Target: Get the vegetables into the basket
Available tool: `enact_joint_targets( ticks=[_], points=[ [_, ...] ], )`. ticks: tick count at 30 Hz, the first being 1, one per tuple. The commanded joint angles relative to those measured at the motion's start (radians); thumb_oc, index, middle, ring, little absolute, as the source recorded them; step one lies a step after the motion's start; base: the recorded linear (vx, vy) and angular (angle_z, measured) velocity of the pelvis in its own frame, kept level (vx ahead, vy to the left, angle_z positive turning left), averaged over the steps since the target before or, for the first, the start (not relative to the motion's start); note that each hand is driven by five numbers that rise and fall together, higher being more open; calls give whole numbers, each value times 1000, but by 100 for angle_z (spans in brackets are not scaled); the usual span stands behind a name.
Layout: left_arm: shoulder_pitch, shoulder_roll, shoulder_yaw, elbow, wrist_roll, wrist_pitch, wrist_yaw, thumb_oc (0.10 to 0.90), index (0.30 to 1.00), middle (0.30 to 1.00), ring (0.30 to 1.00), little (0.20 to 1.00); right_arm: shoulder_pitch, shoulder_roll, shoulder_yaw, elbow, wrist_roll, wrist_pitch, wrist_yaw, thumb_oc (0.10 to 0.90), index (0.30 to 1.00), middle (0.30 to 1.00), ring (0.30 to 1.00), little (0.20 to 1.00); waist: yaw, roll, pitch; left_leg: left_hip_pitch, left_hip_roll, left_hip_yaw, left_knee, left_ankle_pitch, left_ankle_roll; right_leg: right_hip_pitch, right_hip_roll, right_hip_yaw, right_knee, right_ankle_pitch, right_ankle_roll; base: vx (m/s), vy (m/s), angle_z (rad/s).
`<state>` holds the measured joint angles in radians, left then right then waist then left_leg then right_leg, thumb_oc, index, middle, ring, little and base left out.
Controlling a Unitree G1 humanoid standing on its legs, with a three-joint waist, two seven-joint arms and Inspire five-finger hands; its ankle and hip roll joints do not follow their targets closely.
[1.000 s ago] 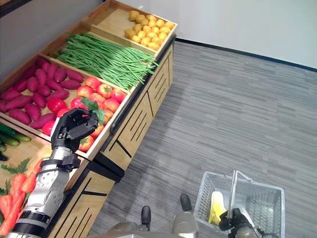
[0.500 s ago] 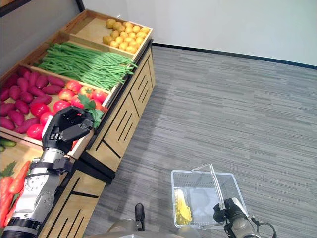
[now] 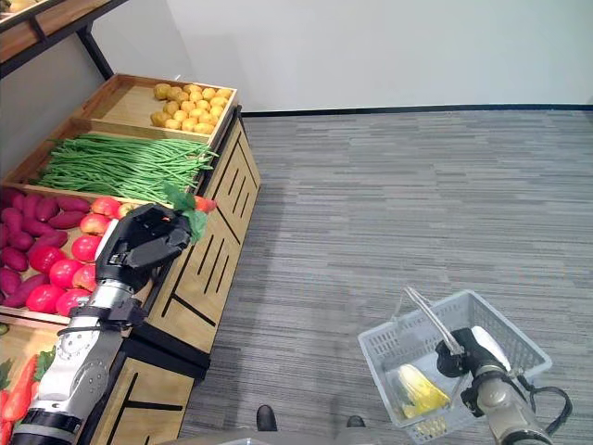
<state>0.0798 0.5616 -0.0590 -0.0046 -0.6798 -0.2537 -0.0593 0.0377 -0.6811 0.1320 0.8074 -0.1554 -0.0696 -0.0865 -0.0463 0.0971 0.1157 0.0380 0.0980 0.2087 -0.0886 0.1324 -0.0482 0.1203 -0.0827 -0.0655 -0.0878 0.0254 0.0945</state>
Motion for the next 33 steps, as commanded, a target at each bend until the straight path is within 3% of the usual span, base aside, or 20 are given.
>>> enact_joint_targets(
  ticks=[1, 9, 21, 33],
  points=[
    [-124, 32, 28, -88, -45, -73, -20, 400, 300, 300, 300, 300, -171, -62, -26, -110, 45, -100, -48, 400, 300, 300, 300, 300, 21, -76, -1, 67, 9, 0, 1, -104, -35, -36, -72, -19, 1, 25, 58, 19, -3, -4],
    [-199, 26, -83, -72, -67, -54, -54, 400, 300, 300, 300, 300, -280, -85, 29, -304, 50, -130, -44, 400, 300, 300, 300, 300, 9, -79, -7, 80, 12, 17, 1, -113, -33, -39, -66, 4, 1, 26, 57, 17, -8, -9],
    [-306, -3, -249, -59, -82, -33, -60, 400, 300, 300, 300, 300, -508, -22, 141, -336, 115, -135, -81, 400, 300, 300, 300, 300, 10, -71, -9, 95, 17, 28, 1, -117, -35, -35, -58, 20, 1, 24, 52, 4, -4, -4],
    [-347, -64, -361, 46, -21, 1, -47, 400, 300, 300, 300, 300, -547, 16, 155, -458, 164, -147, -85, 400, 300, 300, 300, 300, -13, -66, -13, 104, 22, 44, 1, -119, -37, -35, -49, 32, 1, 22, 47, 5, -6, -3]
  ],
)
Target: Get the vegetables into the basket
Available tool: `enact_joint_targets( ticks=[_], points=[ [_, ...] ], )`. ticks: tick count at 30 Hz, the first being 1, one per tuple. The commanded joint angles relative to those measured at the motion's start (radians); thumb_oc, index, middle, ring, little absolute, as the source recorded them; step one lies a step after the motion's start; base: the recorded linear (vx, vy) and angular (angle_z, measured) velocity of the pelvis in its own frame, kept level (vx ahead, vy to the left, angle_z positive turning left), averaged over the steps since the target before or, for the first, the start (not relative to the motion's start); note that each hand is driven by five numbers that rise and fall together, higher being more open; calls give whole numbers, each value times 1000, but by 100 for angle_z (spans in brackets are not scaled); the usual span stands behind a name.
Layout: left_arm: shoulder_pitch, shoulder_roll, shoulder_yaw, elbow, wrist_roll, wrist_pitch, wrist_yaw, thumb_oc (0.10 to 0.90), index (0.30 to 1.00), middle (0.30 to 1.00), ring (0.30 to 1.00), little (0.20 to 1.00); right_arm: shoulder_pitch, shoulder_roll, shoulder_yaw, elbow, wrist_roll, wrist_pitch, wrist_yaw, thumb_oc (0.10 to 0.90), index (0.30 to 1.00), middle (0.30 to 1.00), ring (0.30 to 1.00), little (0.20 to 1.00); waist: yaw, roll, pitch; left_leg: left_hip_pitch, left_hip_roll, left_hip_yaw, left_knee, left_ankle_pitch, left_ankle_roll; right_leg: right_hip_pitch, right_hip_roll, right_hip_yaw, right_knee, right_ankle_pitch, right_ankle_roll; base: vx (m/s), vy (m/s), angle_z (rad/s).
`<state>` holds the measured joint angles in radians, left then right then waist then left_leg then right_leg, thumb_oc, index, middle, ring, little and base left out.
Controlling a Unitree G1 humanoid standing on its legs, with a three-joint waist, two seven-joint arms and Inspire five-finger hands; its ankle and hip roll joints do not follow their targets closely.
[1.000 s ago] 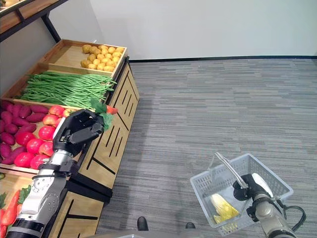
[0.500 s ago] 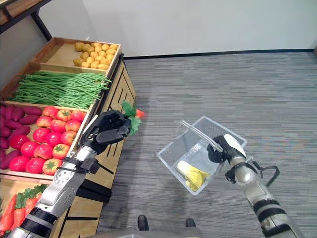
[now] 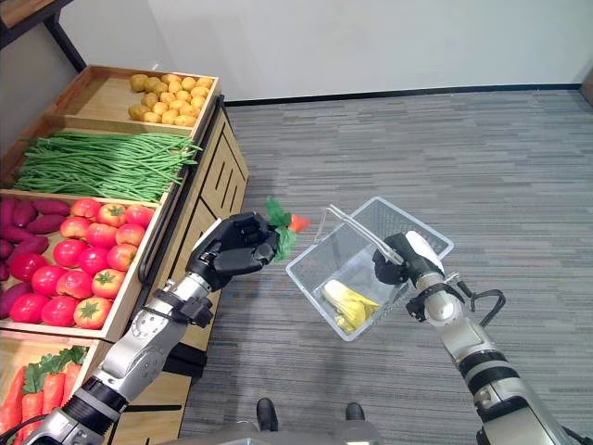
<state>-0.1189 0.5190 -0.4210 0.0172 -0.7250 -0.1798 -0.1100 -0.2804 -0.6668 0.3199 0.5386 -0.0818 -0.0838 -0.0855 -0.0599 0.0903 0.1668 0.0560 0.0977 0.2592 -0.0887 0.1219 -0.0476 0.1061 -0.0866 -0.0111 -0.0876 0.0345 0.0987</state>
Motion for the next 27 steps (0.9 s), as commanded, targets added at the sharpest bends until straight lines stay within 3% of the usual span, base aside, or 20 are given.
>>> enact_joint_targets(
  ticks=[1, 10, 27],
  points=[
    [-148, -32, -4, 41, 27, -69, 9, 400, 300, 300, 300, 300, -223, 3, -33, -214, 97, -135, -80, 400, 300, 300, 300, 300, -3, -60, -64, 87, 23, -4, 1, -108, -38, -22, -44, -22, 0, 12, 42, 5, -7, -6],
    [-160, -133, -19, 180, 106, -57, 80, 400, 300, 300, 300, 300, -136, 62, -39, -399, 154, -158, -44, 400, 300, 300, 300, 300, -25, -65, -69, 91, 28, 3, 1, -110, -39, -23, -40, -15, 0, 12, 39, 3, -4, -2],
    [-184, -185, -31, 344, 223, -47, 167, 400, 300, 300, 300, 300, -80, 125, 54, -557, 237, -177, 19, 400, 300, 300, 300, 300, -44, -69, -71, 89, 31, 14, 1, -110, -42, -32, -42, -9, 0, 18, 39, -1, 0, 0]
  ],
)
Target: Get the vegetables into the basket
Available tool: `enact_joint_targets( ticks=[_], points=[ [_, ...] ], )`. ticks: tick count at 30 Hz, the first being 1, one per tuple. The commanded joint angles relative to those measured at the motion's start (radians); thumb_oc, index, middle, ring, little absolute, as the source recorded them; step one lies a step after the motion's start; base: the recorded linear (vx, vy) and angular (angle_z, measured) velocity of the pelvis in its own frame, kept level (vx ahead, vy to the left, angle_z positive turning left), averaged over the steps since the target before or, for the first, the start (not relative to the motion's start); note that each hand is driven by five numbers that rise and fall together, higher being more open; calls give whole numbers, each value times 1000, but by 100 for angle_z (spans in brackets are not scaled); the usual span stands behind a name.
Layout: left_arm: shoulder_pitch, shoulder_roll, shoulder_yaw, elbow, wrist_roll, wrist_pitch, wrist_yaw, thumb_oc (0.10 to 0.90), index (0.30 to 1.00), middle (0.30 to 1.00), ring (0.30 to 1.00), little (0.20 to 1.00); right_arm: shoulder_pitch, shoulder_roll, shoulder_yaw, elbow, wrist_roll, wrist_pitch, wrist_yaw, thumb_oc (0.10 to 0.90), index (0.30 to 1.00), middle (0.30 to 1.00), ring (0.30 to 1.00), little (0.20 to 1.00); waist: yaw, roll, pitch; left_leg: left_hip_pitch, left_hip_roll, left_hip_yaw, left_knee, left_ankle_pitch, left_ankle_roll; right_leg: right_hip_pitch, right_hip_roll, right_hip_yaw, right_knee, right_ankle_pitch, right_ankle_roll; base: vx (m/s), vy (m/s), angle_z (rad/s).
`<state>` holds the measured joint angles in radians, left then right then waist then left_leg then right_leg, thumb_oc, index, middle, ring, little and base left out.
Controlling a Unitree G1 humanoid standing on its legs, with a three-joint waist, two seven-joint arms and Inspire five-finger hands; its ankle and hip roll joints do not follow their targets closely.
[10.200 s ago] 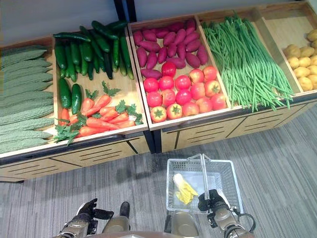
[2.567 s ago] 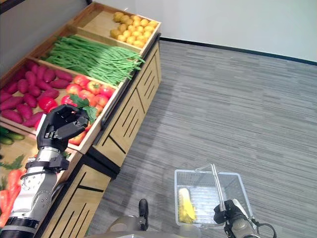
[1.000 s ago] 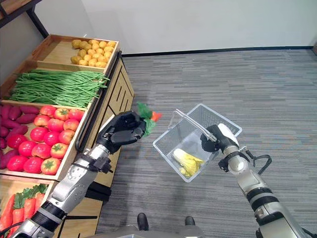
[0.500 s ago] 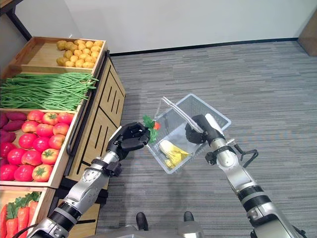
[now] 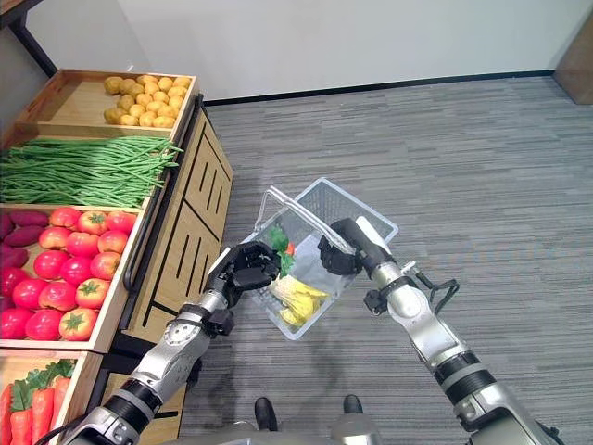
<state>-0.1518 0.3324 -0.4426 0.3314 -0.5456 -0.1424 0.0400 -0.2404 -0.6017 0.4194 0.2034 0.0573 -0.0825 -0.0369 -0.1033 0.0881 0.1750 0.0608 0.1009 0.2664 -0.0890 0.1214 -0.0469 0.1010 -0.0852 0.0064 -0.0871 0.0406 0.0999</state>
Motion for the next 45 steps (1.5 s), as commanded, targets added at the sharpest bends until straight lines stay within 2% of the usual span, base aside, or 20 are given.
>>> enact_joint_targets(
  ticks=[1, 3, 4, 5, 6, 11, 18, 26, 28, 29, 31, 36, 41, 45],
  points=[
    [-153, -2, -7, 37, 48, -86, 25, 400, 300, 300, 300, 300, -120, 62, -40, -226, 99, -179, -28, 400, 300, 300, 300, 300, 0, -66, -80, 84, 27, 6, 2, -109, -42, -27, -42, -26, 0, 12, 37, -13, -2, -3],
    [-155, -7, -9, 59, 63, -80, 37, 400, 300, 300, 300, 300, -120, 66, -28, -231, 99, -176, -30, 400, 300, 300, 300, 300, -2, -66, -80, 84, 27, 6, 2, -109, -42, -28, -42, -25, 0, 14, 37, 0, 0, 0],
    [-155, -10, -9, 70, 71, -78, 45, 557, 520, 520, 520, 520, -120, 67, -25, -236, 97, -176, -30, 400, 300, 300, 300, 300, -2, -66, -80, 83, 27, 6, 2, -108, -42, -28, -41, -25, 0, 14, 37, 0, 0, 0],
    [-156, -13, -10, 86, 83, -75, 54, 825, 896, 896, 896, 896, -121, 66, -19, -240, 95, -175, -31, 400, 300, 300, 300, 300, -2, -67, -79, 83, 27, 7, 2, -108, -43, -28, -41, -25, 0, 14, 37, 0, 0, 0],
    [-158, -17, -12, 95, 85, -74, 57, 900, 1000, 1000, 1000, 1000, -122, 64, -16, -244, 93, -174, -32, 400, 300, 300, 300, 300, -3, -67, -80, 83, 27, 7, 2, -107, -43, -28, -41, -26, 0, 14, 37, -5, -5, -3],
    [-164, -27, -20, 143, 110, -60, 77, 900, 1000, 1000, 1000, 1000, -125, 64, 1, -257, 98, -170, -36, 400, 300, 300, 300, 300, -4, -67, -80, 83, 28, 7, 2, -106, -43, -30, -40, -26, 0, 15, 37, -7, -5, -4],
    [-168, -26, -24, 131, 119, -53, 94, 900, 1000, 1000, 1000, 1000, -113, 62, 2, -257, 98, -159, -46, 400, 300, 300, 300, 300, -3, -68, -78, 80, 27, 4, 2, -103, -43, -31, -40, -29, 0, 18, 36, -3, -1, -1],
    [-159, 21, -23, 17, 125, -59, 76, 900, 1000, 1000, 1000, 1000, -88, 52, -31, -219, 72, -148, -52, 400, 300, 300, 300, 300, 6, -69, -81, 76, 28, -4, 2, -103, -42, -25, -43, -40, 0, 18, 39, 0, 0, 0],
    [-119, 74, 5, -110, 116, -74, 45, 900, 1000, 1000, 1000, 1000, -55, 40, -78, -145, 28, -136, -66, 400, 300, 300, 300, 300, 19, -68, -84, 76, 27, -16, 2, -104, -41, -20, -45, -49, 0, 15, 38, 3, -1, 9],
    [-119, 74, 5, -110, 116, -74, 45, 900, 1000, 1000, 1000, 1000, -55, 40, -78, -145, 28, -136, -66, 400, 300, 300, 300, 300, 18, -68, -84, 76, 27, -16, 2, -104, -41, -20, -45, -49, 0, 15, 38, 9, -4, 18],
    [-26, 118, 50, -244, 15, -84, -38, 900, 1000, 1000, 1000, 1000, 4, 49, -157, -60, 21, -124, -80, 400, 300, 300, 300, 300, 36, -68, -83, 74, 22, -33, 2, -103, -40, -11, -47, -64, 0, 12, 39, 0, 3, 15],
    [100, 160, 101, -331, -82, -75, -122, 900, 1000, 1000, 1000, 1000, 53, 39, -221, 51, -31, -116, -89, 400, 300, 300, 300, 300, 56, -69, -77, 68, 18, -51, 2, -100, -37, -4, -49, -78, 0, 10, 38, -12, -1, 7],
    [207, 177, 145, -336, -116, -63, -168, 900, 1000, 1000, 1000, 1000, 98, 37, -257, 167, -82, -104, -93, 400, 300, 300, 300, 300, 68, -69, -74, 67, 16, -59, 2, -98, -35, -2, -49, -86, 0, 11, 38, -11, 0, 8],
    [305, 176, 160, -208, -89, -33, -204, 900, 1000, 1000, 1000, 1000, 143, 56, -305, 327, -57, -91, -100, 400, 300, 300, 300, 300, 75, -69, -69, 61, 14, -69, 2, -93, -34, -5, -51, -91, 0, 14, 39, -19, -4, 7]
  ],
)
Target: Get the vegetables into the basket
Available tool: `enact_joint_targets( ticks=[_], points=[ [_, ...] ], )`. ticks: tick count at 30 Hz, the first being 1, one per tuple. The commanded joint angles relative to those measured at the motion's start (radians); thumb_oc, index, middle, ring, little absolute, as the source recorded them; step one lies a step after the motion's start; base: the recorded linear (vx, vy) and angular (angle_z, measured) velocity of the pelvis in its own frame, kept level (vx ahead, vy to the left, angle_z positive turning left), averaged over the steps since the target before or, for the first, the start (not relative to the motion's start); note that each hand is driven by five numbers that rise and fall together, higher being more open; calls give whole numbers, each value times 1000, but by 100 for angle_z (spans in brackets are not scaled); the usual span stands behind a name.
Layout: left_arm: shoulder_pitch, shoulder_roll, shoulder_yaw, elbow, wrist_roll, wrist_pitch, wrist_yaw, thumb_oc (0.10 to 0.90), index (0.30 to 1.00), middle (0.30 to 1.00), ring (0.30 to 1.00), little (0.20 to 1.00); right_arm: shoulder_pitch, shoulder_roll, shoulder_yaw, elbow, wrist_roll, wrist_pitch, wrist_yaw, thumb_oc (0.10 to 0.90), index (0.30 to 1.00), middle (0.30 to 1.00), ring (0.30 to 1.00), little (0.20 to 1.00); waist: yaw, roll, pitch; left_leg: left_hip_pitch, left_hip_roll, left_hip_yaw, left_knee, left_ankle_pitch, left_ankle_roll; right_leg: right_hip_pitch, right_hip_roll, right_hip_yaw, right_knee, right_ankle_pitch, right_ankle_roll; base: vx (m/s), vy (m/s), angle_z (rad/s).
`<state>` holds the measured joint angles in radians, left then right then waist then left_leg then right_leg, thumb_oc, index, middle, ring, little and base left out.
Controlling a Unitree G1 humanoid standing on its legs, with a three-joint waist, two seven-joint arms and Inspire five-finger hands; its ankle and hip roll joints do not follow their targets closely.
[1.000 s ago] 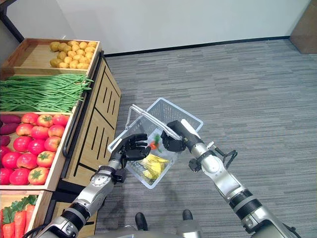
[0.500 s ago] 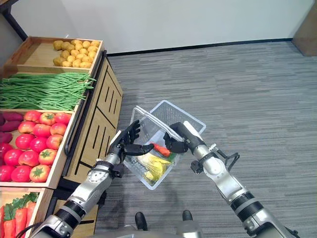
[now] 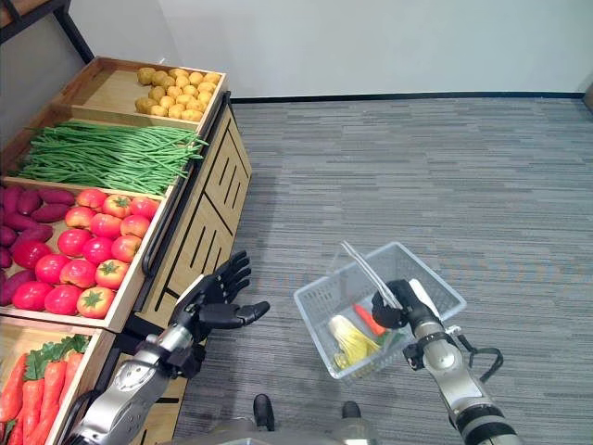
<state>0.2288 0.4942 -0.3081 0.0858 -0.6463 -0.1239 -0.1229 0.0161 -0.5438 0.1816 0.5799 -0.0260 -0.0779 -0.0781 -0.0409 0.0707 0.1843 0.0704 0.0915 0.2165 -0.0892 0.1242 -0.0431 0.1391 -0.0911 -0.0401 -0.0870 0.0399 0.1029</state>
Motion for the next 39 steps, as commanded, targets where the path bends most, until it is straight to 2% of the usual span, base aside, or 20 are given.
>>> enact_joint_targets(
  ticks=[1, 2, 3, 5, 6, 7, 9, 12, 13, 14, 17, 18, 19, 21, 22, 23, 30, 37, 39],
  points=[
    [-77, 14, 24, 39, 12, -52, -41, 900, 1000, 1000, 1000, 1000, -113, -2, -67, -49, 26, -96, -58, 400, 300, 300, 300, 300, 12, -51, -79, 51, 23, -19, 2, -96, -38, -43, -45, -45, 0, 14, 36, -12, -4, 8],
    [-63, -6, 28, 100, 8, -40, -45, 900, 1000, 1000, 1000, 1000, -105, 3, -73, -19, 33, -93, -58, 400, 300, 300, 300, 300, 13, -52, -78, 50, 23, -20, 2, -95, -38, -44, -45, -44, 0, 15, 37, -17, -6, 4],
    [-55, -55, 26, 244, 10, -16, -43, 900, 1000, 1000, 1000, 1000, -97, 25, -89, 58, 72, -88, -64, 400, 300, 300, 300, 300, 13, -52, -77, 48, 23, -22, 2, -92, -37, -46, -45, -45, 0, 16, 36, -17, -6, 4],
    [-55, -75, 25, 312, 32, -7, -41, 900, 1000, 1000, 1000, 1000, -94, 37, -97, 86, 95, -85, -65, 400, 300, 300, 300, 300, 12, -52, -76, 47, 23, -22, 2, -91, -37, -47, -44, -45, 0, 16, 36, -24, -6, 4],
    [-68, -117, 32, 441, 84, -4, -21, 900, 1000, 1000, 1000, 1000, -100, 57, -116, 183, 148, -81, -75, 400, 300, 300, 300, 300, 11, -50, -74, 44, 23, -25, 2, -89, -36, -48, -44, -47, 0, 17, 34, -29, -6, 4],
    [-68, -118, 32, 441, 84, -4, -21, 900, 1000, 1000, 1000, 1000, -101, 57, -116, 183, 148, -81, -75, 400, 300, 300, 300, 300, 11, -50, -74, 44, 23, -25, 2, -89, -36, -48, -44, -47, 0, 17, 34, -30, -6, 5],
    [-99, -166, 29, 639, 207, 3, 2, 900, 1000, 1000, 1000, 1000, -115, 73, -127, 312, 184, -70, -84, 400, 300, 300, 300, 300, 8, -51, -76, 40, 23, -23, 2, -87, -37, -54, -43, -46, 1, 19, 34, -34, -10, 3],
    [-137, -210, 60, 818, 295, -1, 42, 900, 1000, 1000, 1000, 1000, -137, 70, -130, 466, 182, -64, -90, 400, 300, 300, 300, 300, 9, -51, -79, 37, 23, -22, 2, -87, -38, -60, -42, -41, 0, 21, 32, -13, -3, 1],
    [-139, -211, 60, 820, 295, -3, 42, 900, 1000, 1000, 1000, 1000, -139, 69, -129, 468, 182, -65, -90, 400, 300, 300, 300, 300, 9, -51, -78, 37, 23, -21, 2, -88, -38, -60, -42, -41, 0, 21, 32, 0, 0, 0],
    [-168, -235, 85, 956, 382, -2, 80, 900, 1000, 1000, 1000, 1000, -155, 71, -126, 547, 168, -56, -97, 400, 300, 300, 300, 300, 11, -54, -81, 36, 25, -20, 2, -87, -40, -62, -40, -40, 0, 22, 30, 0, 0, 0],
    [-199, -250, 115, 1087, 499, -2, 139, 900, 1000, 1000, 1000, 1000, -170, 65, -129, 649, 168, -55, -98, 400, 300, 300, 300, 300, 13, -59, -84, 37, 27, -19, 2, -89, -42, -65, -38, -36, 0, 22, 30, -3, -11, -2],
    [-200, -251, 115, 1088, 499, -3, 140, 900, 1000, 1000, 1000, 1000, -171, 65, -129, 650, 168, -55, -98, 400, 300, 300, 300, 300, 13, -58, -84, 37, 27, -19, 2, -89, -42, -65, -38, -36, 0, 22, 30, -7, -23, -7],
    [-210, -255, 135, 1163, 555, 8, 164, 900, 1000, 1000, 1000, 1000, -176, 60, -124, 699, 147, -53, -104, 400, 300, 300, 300, 300, 15, -61, -87, 37, 28, -19, 2, -89, -43, -66, -36, -34, 0, 21, 29, -6, -23, -8],
    [-212, -260, 141, 1199, 596, 18, 181, 900, 1000, 1000, 1000, 1000, -180, 42, -137, 758, 141, -42, -106, 400, 300, 300, 300, 300, 18, -62, -89, 39, 29, -17, 2, -90, -44, -66, -36, -35, 0, 22, 29, 0, -28, -8],
    [-209, -259, 152, 1225, 613, 23, 187, 900, 1000, 1000, 1000, 1000, -184, 33, -149, 785, 141, -36, -107, 639, 635, 635, 635, 635, 19, -64, -91, 40, 31, -17, 2, -90, -44, -66, -34, -35, 0, 22, 29, 5, -21, -3],
    [-210, -260, 152, 1225, 613, 23, 187, 900, 1000, 1000, 1000, 1000, -184, 32, -149, 785, 141, -36, -107, 900, 1000, 1000, 1000, 1000, 19, -64, -91, 40, 31, -17, 2, -90, -44, -66, -34, -35, 0, 22, 29, 0, 0, 0],
    [-197, -270, 135, 1224, 666, 26, 216, 900, 1000, 1000, 1000, 1000, -175, -14, -189, 858, 149, -22, -109, 900, 1000, 1000, 1000, 1000, 24, -65, -95, 38, 34, -20, 2, -90, -47, -65, -31, -37, 0, 21, 29, 0, -2, 0],
    [-194, -274, 153, 1233, 661, 29, 242, 900, 1000, 1000, 1000, 1000, -151, -4, -196, 876, 148, -17, -107, 900, 1000, 1000, 1000, 1000, 27, -67, -97, 36, 35, -27, 2, -87, -50, -62, -29, -49, 0, 18, 28, -1, -4, 2],
    [-202, -278, 154, 1243, 657, 30, 234, 900, 1000, 1000, 1000, 1000, -129, 28, -157, 885, 124, -10, -68, 900, 1000, 1000, 1000, 1000, 24, -70, -99, 33, 36, -30, 2, -86, -51, -64, -29, -49, 0, 19, 28, -11, -13, 6]
  ],
)
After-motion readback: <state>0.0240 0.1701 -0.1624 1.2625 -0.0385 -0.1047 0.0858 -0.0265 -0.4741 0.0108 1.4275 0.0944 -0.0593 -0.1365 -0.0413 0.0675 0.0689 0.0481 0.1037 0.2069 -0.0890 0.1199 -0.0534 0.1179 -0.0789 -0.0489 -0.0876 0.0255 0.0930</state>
